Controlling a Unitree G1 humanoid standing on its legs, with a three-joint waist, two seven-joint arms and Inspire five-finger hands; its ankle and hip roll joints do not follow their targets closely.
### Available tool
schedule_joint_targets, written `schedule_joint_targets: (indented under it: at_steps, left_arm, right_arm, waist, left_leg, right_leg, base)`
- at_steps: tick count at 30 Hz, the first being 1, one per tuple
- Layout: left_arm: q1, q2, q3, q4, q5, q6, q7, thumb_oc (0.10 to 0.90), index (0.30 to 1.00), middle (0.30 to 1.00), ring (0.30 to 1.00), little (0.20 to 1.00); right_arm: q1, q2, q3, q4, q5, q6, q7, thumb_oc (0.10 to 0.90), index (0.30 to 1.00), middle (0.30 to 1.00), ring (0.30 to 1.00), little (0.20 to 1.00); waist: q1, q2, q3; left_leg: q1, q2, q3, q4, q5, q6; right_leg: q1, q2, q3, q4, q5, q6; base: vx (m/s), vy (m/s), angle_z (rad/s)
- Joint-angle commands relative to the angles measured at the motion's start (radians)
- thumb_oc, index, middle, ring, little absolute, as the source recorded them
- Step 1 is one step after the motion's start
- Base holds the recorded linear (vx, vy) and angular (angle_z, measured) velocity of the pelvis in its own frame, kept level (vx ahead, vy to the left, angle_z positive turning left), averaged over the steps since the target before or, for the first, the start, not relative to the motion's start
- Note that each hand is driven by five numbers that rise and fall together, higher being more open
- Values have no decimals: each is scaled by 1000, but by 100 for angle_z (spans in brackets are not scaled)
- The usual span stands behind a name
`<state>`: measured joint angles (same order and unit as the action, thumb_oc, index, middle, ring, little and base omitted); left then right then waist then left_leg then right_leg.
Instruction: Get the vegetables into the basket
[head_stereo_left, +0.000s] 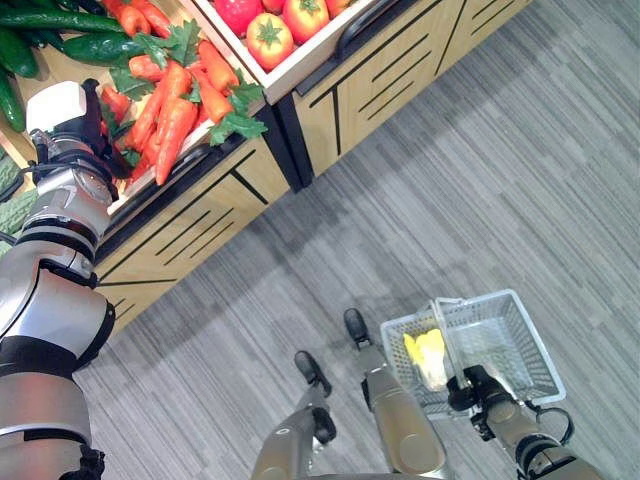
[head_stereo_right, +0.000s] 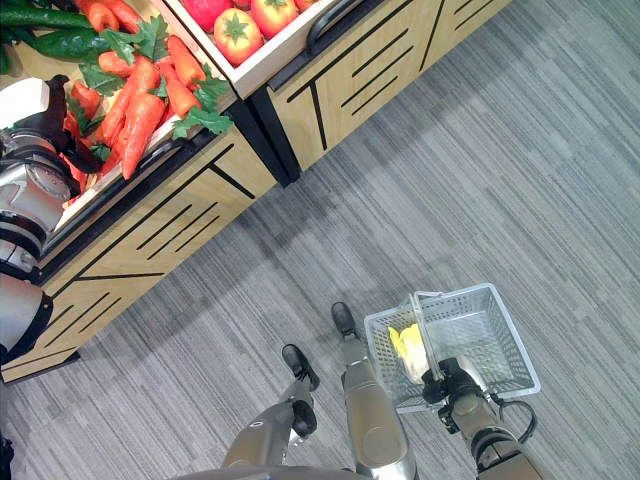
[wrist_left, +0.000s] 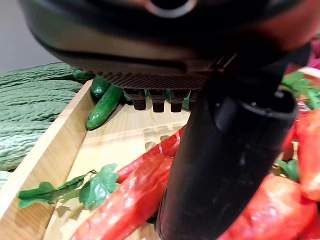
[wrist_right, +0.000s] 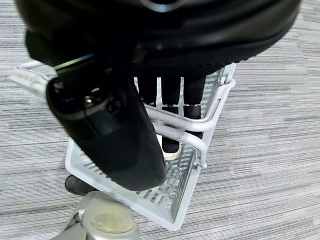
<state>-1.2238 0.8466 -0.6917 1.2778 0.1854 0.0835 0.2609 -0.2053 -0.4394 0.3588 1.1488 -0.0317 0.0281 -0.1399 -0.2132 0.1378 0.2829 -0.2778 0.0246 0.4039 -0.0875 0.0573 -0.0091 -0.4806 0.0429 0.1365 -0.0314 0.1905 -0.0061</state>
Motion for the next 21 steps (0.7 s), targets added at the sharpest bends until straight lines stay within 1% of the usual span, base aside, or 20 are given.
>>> schedule_joint_targets:
  at_steps: [1,2,3,8,11,14,21]
  left_arm:
    - [-90,93,36,72,2,38,29,900,1000,1000,1000,1000]
    - [-87,89,42,73,-6,38,28,900,1000,1000,1000,1000]
    - [-72,85,72,87,-38,39,24,900,1000,1000,1000,1000]
    - [-43,74,113,109,-76,49,-5,900,1000,1000,1000,1000]
    - [-28,63,150,116,-126,51,-9,900,1000,1000,1000,1000]
    - [-5,50,174,116,-152,55,-18,900,1000,1000,1000,1000]
    - [1,27,174,94,-171,51,-26,900,1000,1000,1000,1000]
  right_arm:
    - [72,32,20,47,43,-6,6,400,300,300,300,300]
    - [71,33,20,46,47,-6,6,400,300,300,300,300]
    - [70,39,21,44,58,-5,2,400,300,300,300,300]
    - [81,44,30,39,59,0,11,400,300,300,300,300]
    - [82,46,32,38,61,4,11,400,300,300,300,300]
    - [84,46,32,46,59,12,14,400,300,300,300,300]
    - [85,44,45,33,57,12,22,400,300,300,300,300]
  waist:
    - [4,-37,-49]
    - [5,-37,-48]
    - [6,-40,-46]
    - [9,-50,-49]
    - [12,-55,-47]
    - [16,-65,-44]
    - [17,-74,-40]
  left_leg:
    - [-22,-14,-38,0,-41,-9]
    - [-26,-15,-38,0,-40,-9]
    - [-36,-15,-40,0,-35,-10]
    - [-59,-14,-51,0,-27,-13]
    - [-73,-13,-56,0,-21,-14]
    - [-80,-11,-62,0,-16,-16]
    - [-97,-9,-70,0,-8,-18]
  right_leg:
    - [55,-56,-10,-52,-42,120]
    - [52,-56,-10,-55,-40,120]
    - [44,-56,-14,-56,-34,120]
    - [25,-54,-25,-56,-32,116]
    - [12,-52,-27,-56,-29,114]
    - [7,-50,-34,-56,-29,111]
    - [-9,-47,-37,-56,-26,106]
  base:
    - [7,-15,-3]
    - [0,0,0]
    - [0,0,0]
    - [-4,-30,8]
    - [-10,-17,5]
    - [-8,-20,6]
    - [-2,-2,1]
